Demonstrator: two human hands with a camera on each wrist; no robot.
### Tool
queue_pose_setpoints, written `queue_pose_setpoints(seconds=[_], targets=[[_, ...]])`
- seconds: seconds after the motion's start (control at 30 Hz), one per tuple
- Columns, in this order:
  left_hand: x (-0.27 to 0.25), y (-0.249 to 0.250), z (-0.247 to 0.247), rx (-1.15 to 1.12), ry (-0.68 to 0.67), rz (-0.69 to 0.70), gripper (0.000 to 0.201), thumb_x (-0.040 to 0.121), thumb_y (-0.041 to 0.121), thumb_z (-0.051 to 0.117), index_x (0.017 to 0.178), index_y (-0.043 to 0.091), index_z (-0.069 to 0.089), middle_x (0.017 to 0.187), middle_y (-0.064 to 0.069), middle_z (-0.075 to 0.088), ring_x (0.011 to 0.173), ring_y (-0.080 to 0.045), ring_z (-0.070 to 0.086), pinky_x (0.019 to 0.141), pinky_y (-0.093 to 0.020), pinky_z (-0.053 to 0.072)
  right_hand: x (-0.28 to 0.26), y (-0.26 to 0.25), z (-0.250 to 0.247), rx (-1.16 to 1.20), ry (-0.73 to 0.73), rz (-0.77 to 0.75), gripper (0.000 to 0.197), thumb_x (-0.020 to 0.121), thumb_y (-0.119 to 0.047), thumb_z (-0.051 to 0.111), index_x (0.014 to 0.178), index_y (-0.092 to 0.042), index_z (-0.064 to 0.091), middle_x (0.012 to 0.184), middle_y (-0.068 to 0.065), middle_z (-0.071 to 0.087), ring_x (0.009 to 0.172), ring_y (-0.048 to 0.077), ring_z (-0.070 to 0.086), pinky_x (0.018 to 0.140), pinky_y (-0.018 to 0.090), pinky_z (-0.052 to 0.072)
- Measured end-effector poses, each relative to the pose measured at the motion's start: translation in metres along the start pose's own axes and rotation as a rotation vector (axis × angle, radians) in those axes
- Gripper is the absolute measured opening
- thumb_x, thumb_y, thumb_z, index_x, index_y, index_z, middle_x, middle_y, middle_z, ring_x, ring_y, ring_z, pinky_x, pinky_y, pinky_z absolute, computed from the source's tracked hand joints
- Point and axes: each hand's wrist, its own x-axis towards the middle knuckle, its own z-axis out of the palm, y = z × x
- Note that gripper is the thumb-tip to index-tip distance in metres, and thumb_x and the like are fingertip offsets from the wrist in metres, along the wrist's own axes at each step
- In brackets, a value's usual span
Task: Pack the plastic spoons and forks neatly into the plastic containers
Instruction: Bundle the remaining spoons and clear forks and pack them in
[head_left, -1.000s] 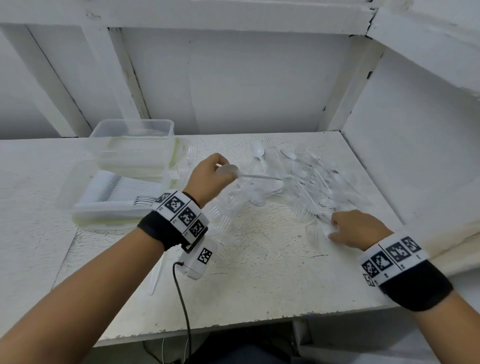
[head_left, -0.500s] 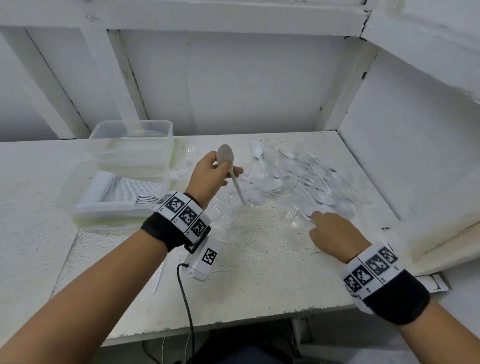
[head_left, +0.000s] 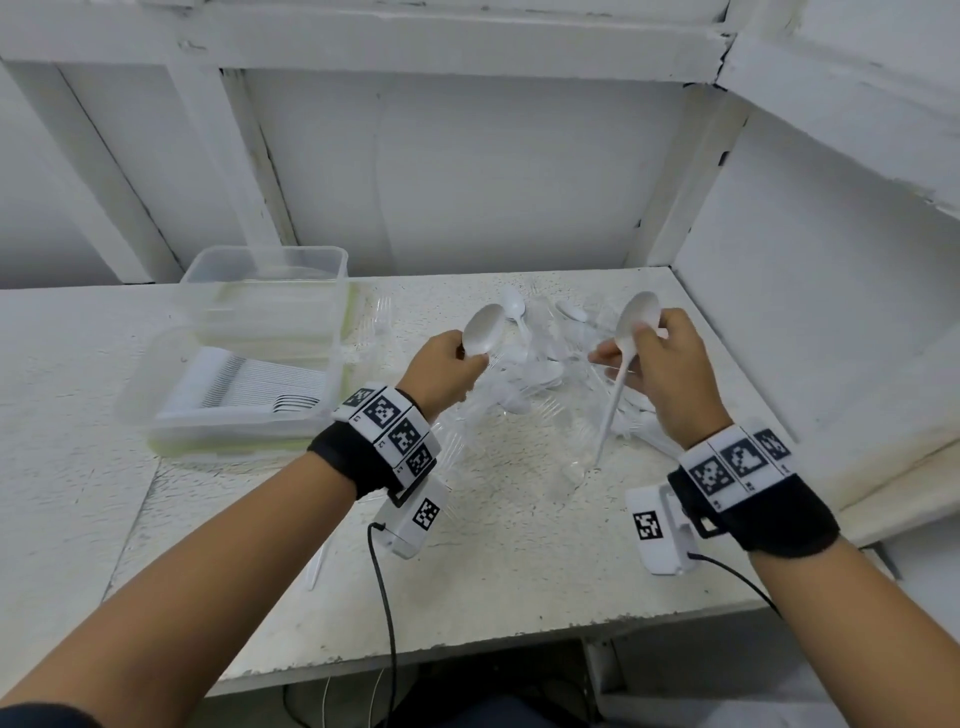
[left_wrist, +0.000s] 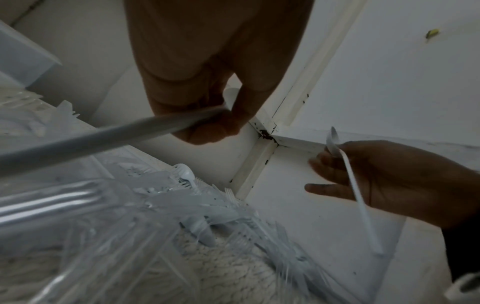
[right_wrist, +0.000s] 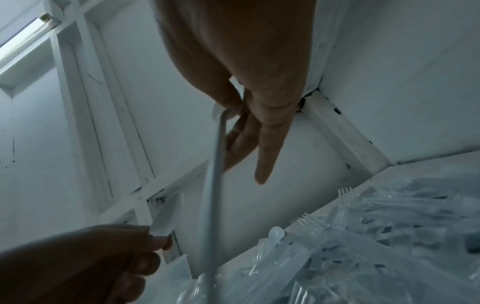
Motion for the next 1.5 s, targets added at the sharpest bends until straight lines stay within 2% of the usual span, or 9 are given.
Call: queue_pose_setpoints(seconds=[0.13, 0.27, 0.43, 0.5, 0.6, 0.7, 0.83, 1.37, 1.5], targets=[[-0.003, -0.006, -0.001, 0.044, -0.062, -0.067, 0.017, 0.096, 0.023, 0.043, 0.112, 0.02, 0.041, 0.07, -0.003, 0.052, 0.054, -0.014, 0.049, 0.049, -0.023, 0.039, 0.011, 0.003, 0.006, -0.073, -0.063, 0.01, 0.016, 0.102, -0.028, 0.028, 0.114, -0.025, 0.039, 0.069, 0.003, 0.048, 0.052, 0.012, 0.049, 0.051, 0.028, 0.05], [-0.003, -0.015, -0.007, 0.084, -0.085, -0.132, 0.02, 0.096, 0.025, 0.042, 0.114, 0.018, 0.043, 0.069, -0.002, 0.048, 0.053, -0.014, 0.04, 0.046, -0.023, 0.032, 0.021, 0.026, -0.012, -0.629, -0.289, -0.013, 0.048, 0.094, -0.035, 0.051, 0.136, -0.018, 0.034, 0.107, -0.006, 0.046, 0.086, 0.007, 0.049, 0.072, 0.023, 0.039], [-0.003, -0.025, -0.013, 0.116, -0.086, -0.166, 0.016, 0.095, 0.021, 0.043, 0.1, 0.008, 0.049, 0.067, -0.002, 0.049, 0.054, -0.014, 0.041, 0.046, -0.022, 0.031, 0.022, 0.068, -0.038, -1.222, -0.328, 0.069, 0.013, 0.089, -0.017, 0.058, 0.086, -0.005, 0.054, 0.089, 0.01, 0.059, 0.083, 0.025, 0.058, 0.049, 0.016, 0.027], [-0.002, -0.027, -0.013, 0.141, -0.103, -0.162, 0.014, 0.095, 0.021, 0.044, 0.099, 0.009, 0.051, 0.067, -0.001, 0.05, 0.054, -0.013, 0.042, 0.047, -0.022, 0.032, 0.02, 0.081, -0.044, -1.302, -0.284, 0.122, 0.033, 0.092, -0.026, 0.054, 0.065, -0.013, 0.04, 0.072, 0.002, 0.052, 0.075, 0.025, 0.058, 0.048, 0.021, 0.029], [0.0, -0.026, -0.01, 0.195, -0.129, -0.143, 0.018, 0.095, 0.021, 0.043, 0.104, 0.008, 0.053, 0.068, 0.002, 0.049, 0.056, -0.01, 0.043, 0.049, -0.022, 0.031, 0.015, 0.082, -0.044, -1.337, -0.271, 0.106, 0.016, 0.093, -0.025, 0.052, 0.092, -0.01, 0.049, 0.087, 0.007, 0.06, 0.076, 0.023, 0.055, 0.059, 0.028, 0.039], [0.004, -0.022, -0.007, 0.212, -0.135, -0.13, 0.021, 0.095, 0.021, 0.043, 0.106, 0.006, 0.053, 0.067, 0.002, 0.048, 0.055, -0.009, 0.042, 0.05, -0.022, 0.031, 0.009, 0.079, -0.037, -1.348, -0.373, 0.143, 0.036, 0.089, -0.015, 0.054, 0.122, -0.014, 0.04, 0.1, 0.008, 0.059, 0.078, 0.023, 0.053, 0.065, 0.03, 0.041], [0.007, -0.018, -0.002, 0.213, -0.14, -0.122, 0.024, 0.096, 0.021, 0.042, 0.107, 0.003, 0.054, 0.067, 0.002, 0.049, 0.054, -0.009, 0.042, 0.049, -0.021, 0.031, -0.002, 0.074, -0.029, -1.27, -0.369, 0.104, 0.044, 0.089, -0.014, 0.055, 0.129, -0.018, 0.037, 0.104, 0.01, 0.061, 0.08, 0.023, 0.056, 0.067, 0.032, 0.045], [-0.002, -0.021, 0.015, 0.163, -0.185, -0.122, 0.014, 0.094, 0.02, 0.045, 0.088, 0.007, 0.048, 0.067, -0.002, 0.044, 0.054, -0.012, 0.039, 0.046, -0.018, 0.031, -0.011, 0.037, 0.002, -0.573, -0.292, 0.13, 0.003, 0.087, -0.01, 0.053, 0.089, -0.009, 0.056, 0.071, -0.001, 0.053, 0.061, 0.011, 0.047, 0.053, 0.022, 0.031], [-0.013, -0.018, 0.03, 0.21, -0.214, -0.086, 0.024, 0.094, 0.021, 0.045, 0.073, 0.008, 0.044, 0.064, 0.001, 0.04, 0.053, -0.011, 0.037, 0.049, -0.021, 0.029, -0.006, 0.045, -0.003, -0.424, -0.187, 0.248, 0.015, 0.092, -0.005, 0.042, 0.105, -0.01, 0.046, 0.082, 0.005, 0.053, 0.064, 0.014, 0.053, 0.049, 0.022, 0.04]])
